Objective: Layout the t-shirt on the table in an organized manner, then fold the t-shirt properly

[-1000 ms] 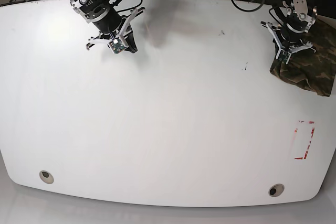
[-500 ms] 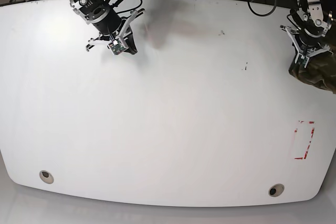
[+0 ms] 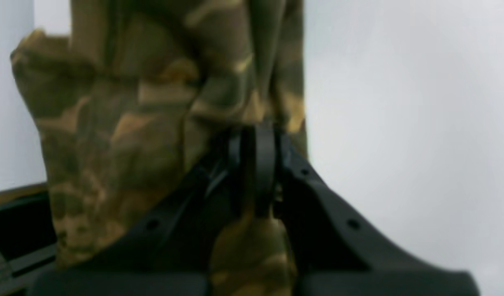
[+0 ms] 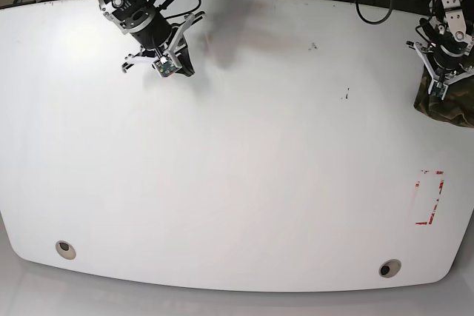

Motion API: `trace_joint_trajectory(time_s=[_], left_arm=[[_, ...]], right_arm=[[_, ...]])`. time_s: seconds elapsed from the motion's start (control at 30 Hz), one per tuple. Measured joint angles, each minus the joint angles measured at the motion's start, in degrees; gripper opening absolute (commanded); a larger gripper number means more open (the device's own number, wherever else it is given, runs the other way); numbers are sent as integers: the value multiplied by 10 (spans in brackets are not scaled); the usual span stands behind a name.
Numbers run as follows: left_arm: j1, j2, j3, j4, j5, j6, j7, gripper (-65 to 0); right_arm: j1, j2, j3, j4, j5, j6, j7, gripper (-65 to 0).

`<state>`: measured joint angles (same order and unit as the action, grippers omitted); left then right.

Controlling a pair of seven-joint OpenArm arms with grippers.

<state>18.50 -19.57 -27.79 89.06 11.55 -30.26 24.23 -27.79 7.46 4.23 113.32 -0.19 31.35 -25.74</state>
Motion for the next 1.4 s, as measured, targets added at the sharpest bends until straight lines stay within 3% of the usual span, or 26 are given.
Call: trace_joint_trajectory(time_s=[0.1,0.33,0.5,0.57,0.67,0.9,1.1,1.4], left_arm=[[-12,7,0,0,0,-10,0,-624],[-21,46,7,31,0,-72,-7,-624],[-20,67,37,38,2,-59,-89,-624],[-20,79,44,39,3,-55,-124,-624],[-20,109,47,40,5,-31,-177,-624],[-14,180,48,47,9,-32,-265,-624],[13,228,49,78,9,-32,-312,-624],[73,271,49,133,9,-29,-314,-624]], right_arm=[[0,0,0,0,0,-1,0,-650],[0,0,1,11,0,0,2,-650],[0,0,25,11,-7,-2,40,-650],[2,0,30,11,-8,-20,56,-650],[11,2,30,10,-9,-41,68,-650],[37,16,73,8,-5,-44,75,-650],[62,18,131,-9,-9,-42,71,-650],[49,14,163,-9,-5,-18,76,-650]])
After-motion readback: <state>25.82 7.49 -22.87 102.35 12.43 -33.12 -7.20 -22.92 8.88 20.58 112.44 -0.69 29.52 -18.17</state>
